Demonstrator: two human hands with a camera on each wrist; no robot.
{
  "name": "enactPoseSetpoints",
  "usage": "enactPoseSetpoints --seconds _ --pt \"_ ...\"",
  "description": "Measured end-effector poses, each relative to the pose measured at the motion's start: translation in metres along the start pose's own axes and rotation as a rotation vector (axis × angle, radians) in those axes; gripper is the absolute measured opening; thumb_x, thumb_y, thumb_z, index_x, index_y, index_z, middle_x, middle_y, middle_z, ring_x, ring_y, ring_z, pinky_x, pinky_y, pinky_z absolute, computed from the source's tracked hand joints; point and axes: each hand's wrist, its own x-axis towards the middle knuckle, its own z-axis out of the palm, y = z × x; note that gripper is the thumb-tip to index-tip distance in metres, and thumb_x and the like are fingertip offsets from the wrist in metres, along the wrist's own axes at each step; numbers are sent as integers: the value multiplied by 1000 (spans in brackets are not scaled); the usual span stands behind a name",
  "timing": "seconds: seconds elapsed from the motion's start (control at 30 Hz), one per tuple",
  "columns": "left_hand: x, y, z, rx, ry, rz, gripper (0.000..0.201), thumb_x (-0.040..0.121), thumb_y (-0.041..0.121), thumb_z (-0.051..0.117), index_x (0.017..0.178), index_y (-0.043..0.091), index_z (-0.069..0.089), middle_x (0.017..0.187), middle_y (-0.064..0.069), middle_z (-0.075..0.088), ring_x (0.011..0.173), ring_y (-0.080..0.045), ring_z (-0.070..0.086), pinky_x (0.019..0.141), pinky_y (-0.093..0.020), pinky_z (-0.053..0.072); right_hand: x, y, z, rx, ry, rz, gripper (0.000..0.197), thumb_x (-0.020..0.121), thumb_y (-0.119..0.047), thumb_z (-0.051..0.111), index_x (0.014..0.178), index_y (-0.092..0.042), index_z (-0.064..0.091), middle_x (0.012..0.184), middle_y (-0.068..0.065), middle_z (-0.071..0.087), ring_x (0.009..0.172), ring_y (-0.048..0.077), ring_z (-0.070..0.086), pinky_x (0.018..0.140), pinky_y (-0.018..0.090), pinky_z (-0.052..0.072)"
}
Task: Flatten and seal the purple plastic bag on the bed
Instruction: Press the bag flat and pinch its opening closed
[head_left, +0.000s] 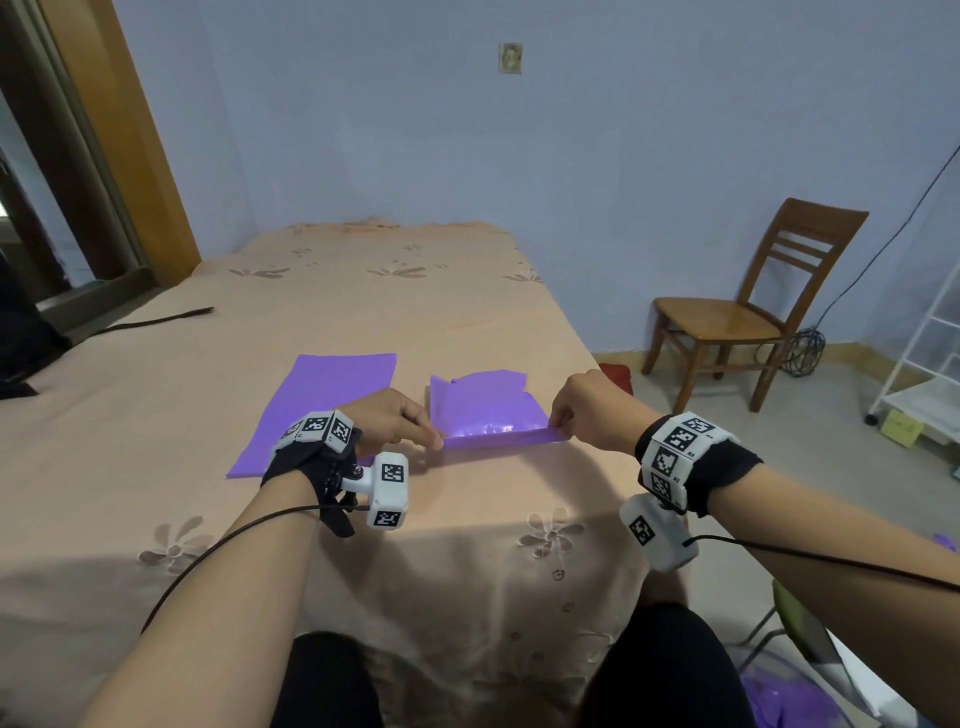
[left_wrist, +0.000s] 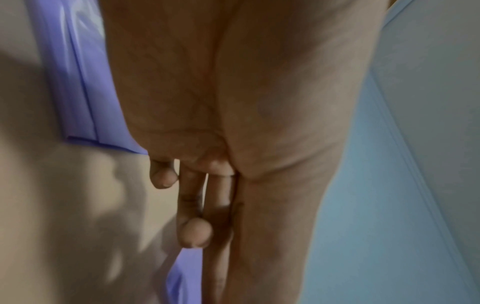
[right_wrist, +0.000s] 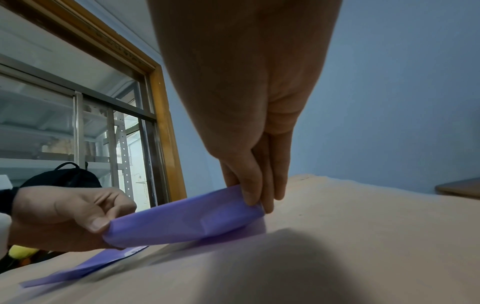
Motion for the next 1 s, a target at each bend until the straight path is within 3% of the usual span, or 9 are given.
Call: enactPoseSetpoints --seconds 0.17,0.37,0.47,0.6,0.67,0.77,0.9,1.0 --pt "0 -1 -1 32 -19 9 17 74 16 84 60 21 77 83 5 79 114 -20 68 79 -23 45 2 1 1 10 1 7 31 75 11 57 87 -6 80 84 10 77 83 26 69 77 32 56" --pt "1 -5 -4 54 -42 6 12 71 22 86 62 20 77 83 7 79 114 -18 68 87 -29 48 3 4 3 12 -14 20 20 78 4 65 85 -7 80 82 8 77 81 24 70 77 33 57" --pt "0 -4 -3 63 -36 10 12 73 21 85 63 21 78 78 10 77 109 -15 70 77 -24 43 2 6 4 -4 -30 32 19 76 3 66 84 -8 80 79 9 76 78 24 70 77 36 57" --pt "-2 -2 -1 57 -33 2 11 73 20 85 66 18 77 79 9 78 94 -12 72 77 -21 50 2 6 4 -20 -11 35 25 74 7 60 79 -8 79 78 10 75 72 20 61 72 30 54" --pt "-3 -1 -1 74 -21 -2 11 72 22 86 67 18 77 79 9 77 89 -10 72 70 -20 45 3 5 5 -30 -8 35 26 76 7 57 81 -8 78 82 10 75 75 20 56 70 27 50" --pt "-3 0 -1 85 -26 6 12 72 22 86 64 20 77 83 7 78 91 -13 73 70 -20 45 6 4 6 -56 -37 30 29 79 7 53 87 -8 77 88 10 74 87 26 60 72 29 49" --pt "0 0 -3 76 -18 20 14 73 16 85 62 20 77 84 7 79 105 -16 71 89 -29 51 10 5 2 -76 -75 76 38 78 6 52 106 -10 72 103 9 71 98 25 61 76 27 46" --pt "1 -1 -3 62 -22 27 11 68 19 86 62 19 78 89 2 80 109 -16 71 106 -39 49 13 7 -4 -76 -106 137 49 82 2 54 127 -15 58 118 8 64 110 23 57 77 25 40"
